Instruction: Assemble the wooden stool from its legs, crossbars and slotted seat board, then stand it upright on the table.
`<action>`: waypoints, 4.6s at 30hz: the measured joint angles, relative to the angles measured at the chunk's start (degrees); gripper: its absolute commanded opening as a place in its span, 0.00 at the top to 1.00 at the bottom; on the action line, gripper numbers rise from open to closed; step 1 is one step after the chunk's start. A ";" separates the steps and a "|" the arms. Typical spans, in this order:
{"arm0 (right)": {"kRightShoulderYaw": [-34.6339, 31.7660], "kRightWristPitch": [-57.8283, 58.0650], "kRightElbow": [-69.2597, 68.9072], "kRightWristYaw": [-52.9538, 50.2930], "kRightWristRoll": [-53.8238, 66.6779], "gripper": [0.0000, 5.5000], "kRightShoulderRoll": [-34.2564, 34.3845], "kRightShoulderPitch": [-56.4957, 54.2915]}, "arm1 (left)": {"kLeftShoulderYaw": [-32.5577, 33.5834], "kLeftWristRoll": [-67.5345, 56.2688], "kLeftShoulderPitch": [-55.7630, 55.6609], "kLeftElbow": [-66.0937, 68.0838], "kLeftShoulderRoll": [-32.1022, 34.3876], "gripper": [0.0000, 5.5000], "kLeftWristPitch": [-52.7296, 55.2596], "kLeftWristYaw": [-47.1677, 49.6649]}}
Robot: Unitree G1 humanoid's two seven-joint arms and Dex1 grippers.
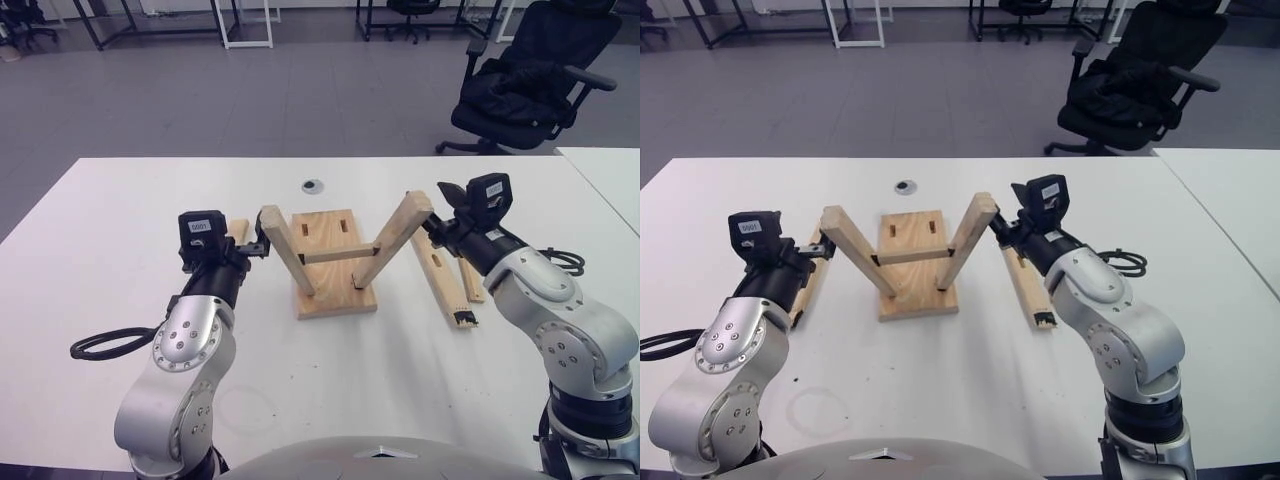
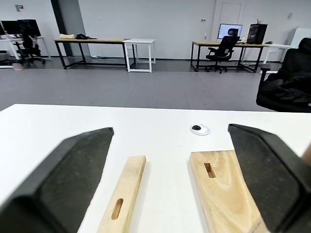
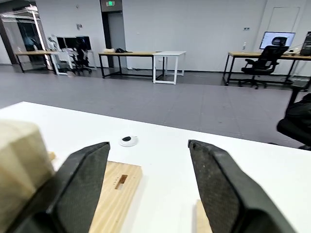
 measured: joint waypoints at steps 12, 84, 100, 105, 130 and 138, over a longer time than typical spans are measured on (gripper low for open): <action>0.06 5.43 -3.19 -1.13 -5.46 0.45 0.20 -4.38 | -5.39 5.42 -2.32 6.58 2.17 0.21 -1.64 -0.96; 21.00 -41.44 38.57 54.32 -30.96 0.45 -22.05 3.85 | -6.35 6.16 -11.16 67.43 30.74 0.21 -48.43 -55.55; 24.62 -53.45 71.74 47.30 -44.71 0.45 -5.08 -18.60 | -8.91 6.55 -2.50 53.91 39.31 0.21 -50.04 -68.95; 22.74 -50.77 63.40 59.59 -37.69 0.45 -7.12 -12.15 | -13.18 15.14 -11.81 64.88 30.25 0.21 -54.50 -55.85; -12.28 -15.17 42.03 23.20 -22.15 0.52 4.26 8.68 | -10.44 17.45 -15.86 78.16 15.16 0.21 -59.99 -37.63; -10.04 -14.59 41.97 21.34 -24.77 0.76 2.04 8.62 | 6.00 8.35 -10.20 59.47 16.57 0.21 -54.77 -32.14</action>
